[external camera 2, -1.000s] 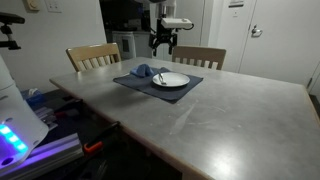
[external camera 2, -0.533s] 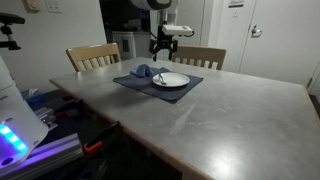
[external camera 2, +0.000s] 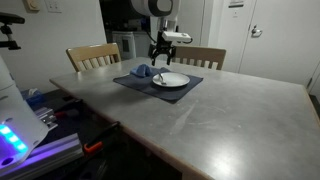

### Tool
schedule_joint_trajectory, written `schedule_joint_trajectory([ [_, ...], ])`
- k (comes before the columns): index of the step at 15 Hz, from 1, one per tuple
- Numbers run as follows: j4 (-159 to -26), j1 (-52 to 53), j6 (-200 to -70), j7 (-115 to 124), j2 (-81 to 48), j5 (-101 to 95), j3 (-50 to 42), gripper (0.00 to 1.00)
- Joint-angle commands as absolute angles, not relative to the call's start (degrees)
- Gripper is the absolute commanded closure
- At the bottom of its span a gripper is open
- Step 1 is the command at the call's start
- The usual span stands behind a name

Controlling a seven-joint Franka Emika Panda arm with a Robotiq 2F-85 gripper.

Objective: Move the fork from the plate to the table

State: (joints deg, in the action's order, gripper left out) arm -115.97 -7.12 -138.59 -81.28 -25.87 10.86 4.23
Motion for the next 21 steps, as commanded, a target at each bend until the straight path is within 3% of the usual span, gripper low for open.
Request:
schedule_joint_trajectory([
  [1, -115.71, -7.91, -138.43, -80.88, -26.06, 10.29, 5.05, 0.0],
  [21, -111.09, -9.61, -140.64, -81.67, -34.86, 4.07, 5.1, 0.0],
])
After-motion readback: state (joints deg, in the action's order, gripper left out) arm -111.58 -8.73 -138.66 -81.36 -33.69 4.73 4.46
